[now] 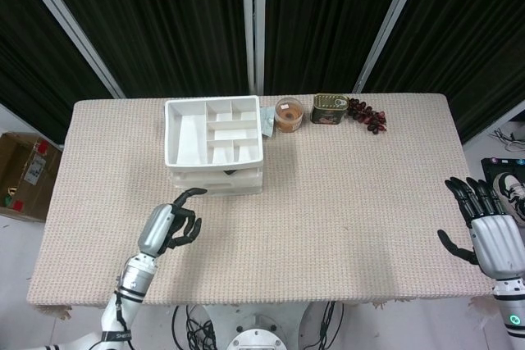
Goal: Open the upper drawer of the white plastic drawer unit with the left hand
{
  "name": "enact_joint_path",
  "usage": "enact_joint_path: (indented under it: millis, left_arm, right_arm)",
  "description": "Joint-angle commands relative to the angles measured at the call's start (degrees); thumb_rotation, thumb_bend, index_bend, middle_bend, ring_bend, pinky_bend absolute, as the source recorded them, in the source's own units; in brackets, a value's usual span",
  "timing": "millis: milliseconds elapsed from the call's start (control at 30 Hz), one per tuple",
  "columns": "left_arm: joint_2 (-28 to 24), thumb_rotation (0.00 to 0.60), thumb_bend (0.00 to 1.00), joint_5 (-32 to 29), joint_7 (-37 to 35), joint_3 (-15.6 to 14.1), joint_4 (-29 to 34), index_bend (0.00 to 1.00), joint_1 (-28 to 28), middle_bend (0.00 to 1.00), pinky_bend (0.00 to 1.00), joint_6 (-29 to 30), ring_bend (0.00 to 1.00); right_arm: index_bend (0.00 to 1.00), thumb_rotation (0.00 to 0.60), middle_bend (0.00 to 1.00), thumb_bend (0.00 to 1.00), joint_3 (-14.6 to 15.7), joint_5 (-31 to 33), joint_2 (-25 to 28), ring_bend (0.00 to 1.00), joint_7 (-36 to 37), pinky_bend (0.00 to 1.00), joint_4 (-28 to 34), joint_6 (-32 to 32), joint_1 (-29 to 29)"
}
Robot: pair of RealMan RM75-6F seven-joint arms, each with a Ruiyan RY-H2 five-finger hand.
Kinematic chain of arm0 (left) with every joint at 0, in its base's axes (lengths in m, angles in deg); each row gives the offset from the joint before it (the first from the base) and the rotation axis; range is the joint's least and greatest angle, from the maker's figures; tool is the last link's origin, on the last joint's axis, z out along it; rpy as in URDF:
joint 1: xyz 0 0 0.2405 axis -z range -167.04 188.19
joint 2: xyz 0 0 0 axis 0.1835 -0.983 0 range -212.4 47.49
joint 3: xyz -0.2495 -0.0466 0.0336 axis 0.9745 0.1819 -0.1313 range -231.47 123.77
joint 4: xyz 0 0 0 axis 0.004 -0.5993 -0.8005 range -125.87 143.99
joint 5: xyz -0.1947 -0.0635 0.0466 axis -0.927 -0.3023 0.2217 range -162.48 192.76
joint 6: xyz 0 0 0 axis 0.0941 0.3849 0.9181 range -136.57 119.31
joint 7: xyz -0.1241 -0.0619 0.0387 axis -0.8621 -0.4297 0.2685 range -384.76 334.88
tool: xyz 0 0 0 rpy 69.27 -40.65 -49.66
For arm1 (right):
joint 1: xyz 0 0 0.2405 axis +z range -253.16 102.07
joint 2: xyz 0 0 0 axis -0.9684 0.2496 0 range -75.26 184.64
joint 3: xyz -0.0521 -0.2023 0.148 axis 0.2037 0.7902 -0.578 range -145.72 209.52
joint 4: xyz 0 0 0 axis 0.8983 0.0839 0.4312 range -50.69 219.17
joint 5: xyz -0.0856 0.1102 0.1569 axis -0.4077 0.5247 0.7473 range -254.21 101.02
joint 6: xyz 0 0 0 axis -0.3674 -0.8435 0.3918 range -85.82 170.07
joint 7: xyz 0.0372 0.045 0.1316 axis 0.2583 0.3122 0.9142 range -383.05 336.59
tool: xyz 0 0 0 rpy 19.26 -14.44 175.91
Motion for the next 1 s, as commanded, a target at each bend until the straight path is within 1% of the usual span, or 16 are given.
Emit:
enact_joint_path:
  millis: [33,133,233,533,600,733,833,1000]
  left_arm:
    - [-2.88,0.6,0.48,-1.01,5.38,2.93,1.1,0.23,1.83,0.82,1.0,-0.49,0.95]
    - [-3.54,0.6,0.48,-3.75,7.55,4.74,0.65,0.23,3.6,0.82,1.0,-2.73,0.96]
    - [-3.65,0.6,0.48,-5.84,8.89,5.49,0.13,0.23,4.74,0.82,1.0,-4.33,0.96]
    - [-3.86,0.6,0.48,-9.85,14.93,4.83,-0.18,0.24,6.88,0.83,1.0,-7.14,0.96]
    - [-4.07,0.6,0.48,-10.04,15.85,4.61,0.06,0.27,7.3,0.84,1.0,-7.53,0.96]
    - [-5.34,0.6,0.48,-9.57,15.47,4.13,1.44,0.35,7.74,0.85,1.0,-8.32,0.97]
    - [-6.61,0.6,0.48,-9.02,13.89,3.74,2.95,0.4,7.64,0.85,1.0,-8.69,0.97]
    - [-9.71,0.6,0.48,-6.69,10.99,2.06,5.75,0.41,7.23,0.86,1.0,-9.62,0.97]
  right_arm:
    - [0.0,0.6,0.09,0.23,-0.01,-0.17,0.29,0.0,0.18,0.0,0.19,0.34,-0.13]
    - [0.0,0.6,0.09,0.23,0.03,-0.11,0.49,0.0,0.42,0.0,0.21,0.73,-0.4]
    - [0.0,0.6,0.09,0.23,0.15,0.11,0.41,0.0,0.7,0.0,-0.01,0.66,-0.54]
    - [0.0,0.6,0.09,0.23,0.39,0.64,0.01,0.0,1.79,0.0,-1.04,0.52,-0.87]
    - [0.0,0.6,0.09,0.23,0.37,0.73,-0.05,0.0,1.98,0.0,-1.22,0.5,-0.88]
    - [0.0,0.6,0.09,0.23,0.35,0.89,-0.21,0.0,2.24,0.0,-1.42,0.31,-0.83]
    - [0.0,0.6,0.09,0.23,0.36,0.89,-0.32,0.0,2.26,0.0,-1.51,0.16,-0.77]
    - [0.0,0.6,0.09,0.23,0.38,0.87,-0.41,0.0,2.05,0.0,-1.47,0.0,-0.69]
